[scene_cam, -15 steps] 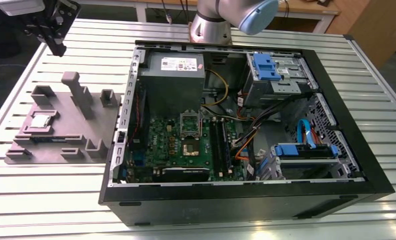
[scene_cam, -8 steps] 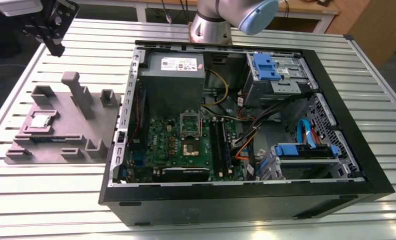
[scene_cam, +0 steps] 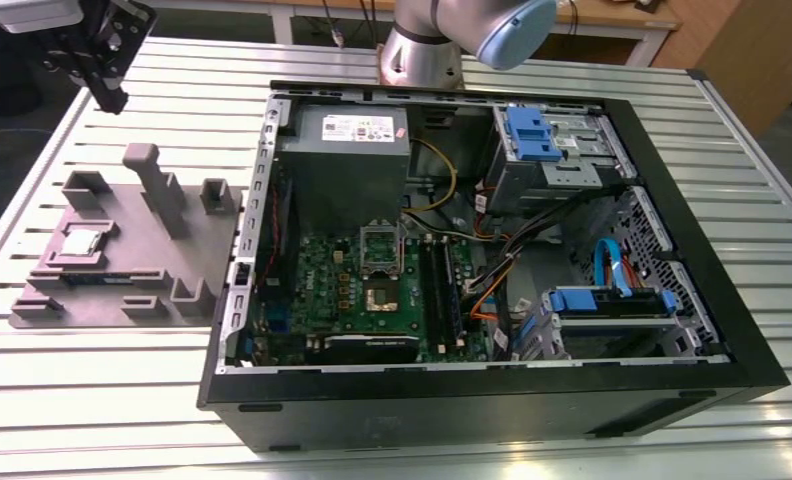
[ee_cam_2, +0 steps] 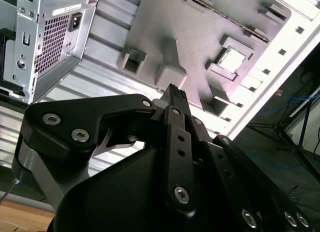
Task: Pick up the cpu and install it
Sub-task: 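Reach for the cpu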
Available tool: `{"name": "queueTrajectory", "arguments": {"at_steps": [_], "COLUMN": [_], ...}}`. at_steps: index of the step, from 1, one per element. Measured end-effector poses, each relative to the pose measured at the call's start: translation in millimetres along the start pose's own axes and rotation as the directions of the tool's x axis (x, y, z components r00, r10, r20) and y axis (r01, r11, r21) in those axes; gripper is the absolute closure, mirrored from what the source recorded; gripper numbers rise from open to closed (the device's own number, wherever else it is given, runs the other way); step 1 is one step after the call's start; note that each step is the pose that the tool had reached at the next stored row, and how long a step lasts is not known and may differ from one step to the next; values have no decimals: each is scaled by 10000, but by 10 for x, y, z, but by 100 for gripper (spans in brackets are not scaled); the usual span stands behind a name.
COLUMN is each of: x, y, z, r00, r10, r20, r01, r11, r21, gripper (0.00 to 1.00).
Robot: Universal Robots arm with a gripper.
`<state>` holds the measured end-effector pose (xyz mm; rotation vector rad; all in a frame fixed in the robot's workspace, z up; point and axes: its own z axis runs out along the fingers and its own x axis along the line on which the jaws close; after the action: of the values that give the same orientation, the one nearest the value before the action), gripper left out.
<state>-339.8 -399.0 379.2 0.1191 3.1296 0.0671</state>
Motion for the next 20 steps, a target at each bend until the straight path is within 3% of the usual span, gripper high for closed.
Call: {"name": "queueTrajectory", "arguments": {"at_steps": [8,20], "x": [36,216], "y": [-3,-17], "z": [6,15], "r00": [10000,10000], "r10": [1,1], "r20": [-8,-7], "r01": [-1,-1], "r11": [10000,10000], "r21": [1,-2], "gripper": [90,90]}}
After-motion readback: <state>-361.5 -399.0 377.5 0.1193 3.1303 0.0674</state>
